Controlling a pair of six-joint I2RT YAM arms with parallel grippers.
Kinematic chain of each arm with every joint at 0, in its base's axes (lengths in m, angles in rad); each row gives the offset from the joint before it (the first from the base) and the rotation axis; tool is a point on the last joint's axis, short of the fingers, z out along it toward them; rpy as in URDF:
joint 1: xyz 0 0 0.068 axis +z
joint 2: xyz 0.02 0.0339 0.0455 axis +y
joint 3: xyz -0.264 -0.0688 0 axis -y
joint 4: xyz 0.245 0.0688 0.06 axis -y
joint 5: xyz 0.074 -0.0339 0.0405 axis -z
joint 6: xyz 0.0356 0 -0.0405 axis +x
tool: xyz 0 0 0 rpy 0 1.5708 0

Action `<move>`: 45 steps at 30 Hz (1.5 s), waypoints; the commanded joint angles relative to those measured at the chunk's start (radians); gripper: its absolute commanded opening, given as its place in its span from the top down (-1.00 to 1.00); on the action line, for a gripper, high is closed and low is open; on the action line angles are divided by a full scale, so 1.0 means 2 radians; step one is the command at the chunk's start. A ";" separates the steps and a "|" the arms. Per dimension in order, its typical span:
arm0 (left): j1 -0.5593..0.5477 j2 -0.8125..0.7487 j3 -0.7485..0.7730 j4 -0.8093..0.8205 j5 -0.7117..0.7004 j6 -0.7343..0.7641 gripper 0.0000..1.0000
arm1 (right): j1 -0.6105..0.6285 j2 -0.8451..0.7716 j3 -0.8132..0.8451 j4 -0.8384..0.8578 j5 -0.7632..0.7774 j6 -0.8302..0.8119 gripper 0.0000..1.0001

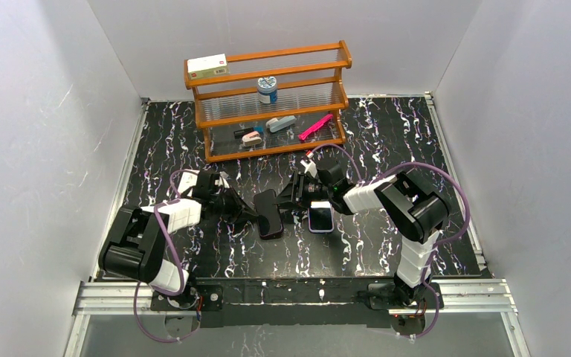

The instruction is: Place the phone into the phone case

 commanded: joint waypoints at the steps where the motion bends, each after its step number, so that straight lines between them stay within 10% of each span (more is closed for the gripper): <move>1: -0.014 0.004 -0.018 0.006 0.040 -0.016 0.96 | 0.023 -0.020 -0.001 0.086 -0.057 0.030 -0.05; 23: -0.013 0.017 -0.037 0.058 0.045 -0.039 0.95 | 0.028 0.040 0.029 0.071 -0.077 0.016 0.06; 33: -0.014 -0.015 -0.029 0.025 0.039 -0.025 0.88 | 0.025 0.040 0.025 0.086 -0.080 0.017 0.73; 45: 0.021 -0.137 0.089 -0.078 0.069 0.048 -0.73 | -0.040 -0.074 -0.015 0.110 -0.157 0.020 0.97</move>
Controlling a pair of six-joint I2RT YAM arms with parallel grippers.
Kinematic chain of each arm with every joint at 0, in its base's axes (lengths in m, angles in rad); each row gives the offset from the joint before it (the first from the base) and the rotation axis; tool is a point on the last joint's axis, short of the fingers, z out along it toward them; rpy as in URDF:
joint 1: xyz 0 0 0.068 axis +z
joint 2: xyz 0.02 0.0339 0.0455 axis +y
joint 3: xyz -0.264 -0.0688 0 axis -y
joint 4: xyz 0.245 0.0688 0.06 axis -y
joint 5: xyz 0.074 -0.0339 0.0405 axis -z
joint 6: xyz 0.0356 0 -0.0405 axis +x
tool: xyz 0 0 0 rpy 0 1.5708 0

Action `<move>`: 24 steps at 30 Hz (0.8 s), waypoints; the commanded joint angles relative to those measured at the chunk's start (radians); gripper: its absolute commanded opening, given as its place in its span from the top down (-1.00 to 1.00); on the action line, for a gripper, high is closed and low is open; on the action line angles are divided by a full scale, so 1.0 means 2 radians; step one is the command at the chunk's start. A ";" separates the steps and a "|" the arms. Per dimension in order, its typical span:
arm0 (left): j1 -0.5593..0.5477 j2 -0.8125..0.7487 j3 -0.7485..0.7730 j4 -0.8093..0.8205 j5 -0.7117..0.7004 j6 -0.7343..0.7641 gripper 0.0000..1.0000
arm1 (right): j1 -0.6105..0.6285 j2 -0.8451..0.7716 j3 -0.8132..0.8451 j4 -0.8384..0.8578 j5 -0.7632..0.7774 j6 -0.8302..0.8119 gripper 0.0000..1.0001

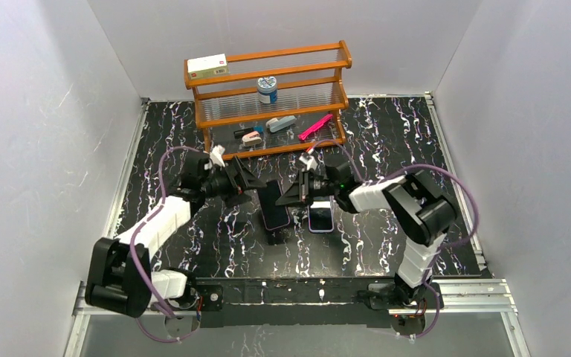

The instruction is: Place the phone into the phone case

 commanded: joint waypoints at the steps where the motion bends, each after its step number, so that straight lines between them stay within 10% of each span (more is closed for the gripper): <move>1: 0.013 -0.044 0.040 -0.020 0.052 0.027 -0.83 | -0.032 -0.083 -0.012 0.070 -0.065 0.010 0.97; 13: 0.013 -0.093 0.007 0.227 0.162 -0.118 -0.76 | -0.062 -0.163 -0.039 0.262 -0.134 0.162 0.97; 24: -0.006 -0.101 -0.011 0.316 0.143 -0.183 -0.29 | -0.046 -0.133 -0.043 0.397 -0.129 0.266 0.97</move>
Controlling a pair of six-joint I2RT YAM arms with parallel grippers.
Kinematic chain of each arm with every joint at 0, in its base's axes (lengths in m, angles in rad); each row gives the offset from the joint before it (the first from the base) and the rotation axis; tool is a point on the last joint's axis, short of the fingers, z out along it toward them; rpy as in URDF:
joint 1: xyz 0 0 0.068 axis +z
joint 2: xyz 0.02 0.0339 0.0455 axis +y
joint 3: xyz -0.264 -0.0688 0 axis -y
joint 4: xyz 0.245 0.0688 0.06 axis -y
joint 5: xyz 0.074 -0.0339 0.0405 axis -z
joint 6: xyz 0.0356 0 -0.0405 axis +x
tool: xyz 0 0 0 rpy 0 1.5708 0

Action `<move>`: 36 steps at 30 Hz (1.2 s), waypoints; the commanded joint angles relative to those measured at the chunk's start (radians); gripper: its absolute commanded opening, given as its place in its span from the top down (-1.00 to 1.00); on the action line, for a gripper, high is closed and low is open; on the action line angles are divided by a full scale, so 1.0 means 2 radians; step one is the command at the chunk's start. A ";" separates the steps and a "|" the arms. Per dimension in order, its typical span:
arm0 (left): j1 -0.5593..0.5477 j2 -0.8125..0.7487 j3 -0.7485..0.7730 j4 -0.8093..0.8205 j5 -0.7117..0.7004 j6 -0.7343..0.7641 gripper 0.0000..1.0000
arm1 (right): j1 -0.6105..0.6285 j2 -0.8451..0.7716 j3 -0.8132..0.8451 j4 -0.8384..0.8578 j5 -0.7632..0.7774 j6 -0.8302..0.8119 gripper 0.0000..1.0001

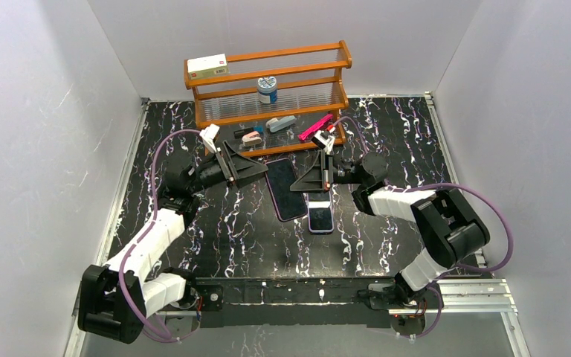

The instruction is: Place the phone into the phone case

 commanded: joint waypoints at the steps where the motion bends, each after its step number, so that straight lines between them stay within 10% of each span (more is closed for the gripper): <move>1: -0.013 -0.001 -0.007 0.054 0.002 -0.032 -0.23 | 0.010 0.009 0.005 0.098 0.000 0.043 0.97; 7: -0.023 0.010 -0.007 0.066 -0.003 -0.039 0.12 | 0.013 0.022 0.000 0.101 0.002 0.043 0.97; 12: -0.024 0.022 -0.017 0.066 -0.002 -0.039 1.00 | 0.013 0.030 -0.002 0.099 0.004 0.040 0.97; 19: -0.024 0.040 -0.007 -0.028 -0.022 0.017 1.00 | 0.013 0.028 -0.002 0.068 0.001 0.019 0.64; 22: -0.024 0.035 0.030 -0.136 -0.039 0.092 1.00 | 0.013 0.020 -0.001 0.049 0.006 0.006 0.87; 27: -0.024 0.021 0.040 -0.141 -0.040 0.071 0.02 | 0.013 0.000 -0.007 0.013 0.044 -0.013 0.97; 30: -0.023 0.011 0.010 -0.069 -0.036 0.019 -0.20 | 0.013 -0.008 -0.005 0.014 0.069 -0.006 0.97; 36: -0.025 0.002 -0.017 -0.013 -0.039 -0.019 0.17 | 0.013 -0.018 -0.004 0.007 0.090 -0.004 0.97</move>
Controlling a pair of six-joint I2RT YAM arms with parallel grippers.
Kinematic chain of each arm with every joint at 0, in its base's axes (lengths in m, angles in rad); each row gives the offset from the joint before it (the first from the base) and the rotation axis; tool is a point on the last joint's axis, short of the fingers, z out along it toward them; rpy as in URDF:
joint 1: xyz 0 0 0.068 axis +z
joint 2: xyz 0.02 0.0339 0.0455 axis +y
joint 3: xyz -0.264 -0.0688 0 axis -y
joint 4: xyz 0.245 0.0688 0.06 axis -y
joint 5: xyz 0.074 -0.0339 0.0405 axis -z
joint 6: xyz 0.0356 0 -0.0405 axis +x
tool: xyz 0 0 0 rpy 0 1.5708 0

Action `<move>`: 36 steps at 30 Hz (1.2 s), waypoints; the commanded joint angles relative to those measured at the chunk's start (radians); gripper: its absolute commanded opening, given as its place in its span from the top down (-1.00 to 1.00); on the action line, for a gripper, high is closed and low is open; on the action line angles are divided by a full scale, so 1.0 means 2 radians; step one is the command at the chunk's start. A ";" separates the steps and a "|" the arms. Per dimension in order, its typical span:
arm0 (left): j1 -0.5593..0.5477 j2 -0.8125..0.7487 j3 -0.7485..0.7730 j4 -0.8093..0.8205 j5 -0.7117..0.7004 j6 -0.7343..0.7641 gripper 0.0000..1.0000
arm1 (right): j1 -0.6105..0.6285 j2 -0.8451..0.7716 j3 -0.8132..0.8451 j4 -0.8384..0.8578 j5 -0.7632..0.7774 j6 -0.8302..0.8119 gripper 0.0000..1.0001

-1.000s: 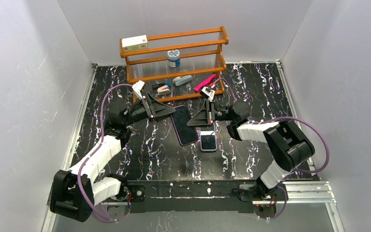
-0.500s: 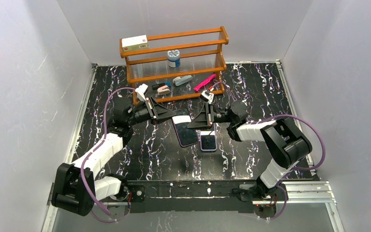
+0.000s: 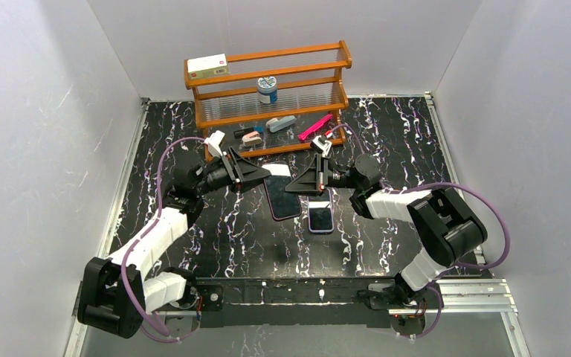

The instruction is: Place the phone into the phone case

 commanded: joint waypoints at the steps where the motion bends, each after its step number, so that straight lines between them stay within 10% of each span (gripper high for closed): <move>1: -0.004 -0.016 -0.013 0.040 0.000 -0.026 0.41 | -0.001 -0.027 0.010 0.031 0.040 0.000 0.97; 5: -0.006 -0.003 -0.009 0.037 0.003 -0.027 1.00 | -0.001 -0.026 0.006 0.026 0.040 -0.004 0.97; 15: -0.006 -0.001 0.048 -0.141 -0.032 0.084 1.00 | -0.001 -0.065 0.003 -0.078 0.049 -0.076 0.97; 23: -0.007 -0.026 0.015 -0.044 -0.017 -0.003 -0.25 | -0.001 -0.063 -0.011 0.010 0.119 -0.022 0.97; 36: -0.031 -0.018 -0.035 0.063 -0.015 -0.071 0.00 | 0.000 -0.044 -0.009 0.050 0.154 0.017 0.97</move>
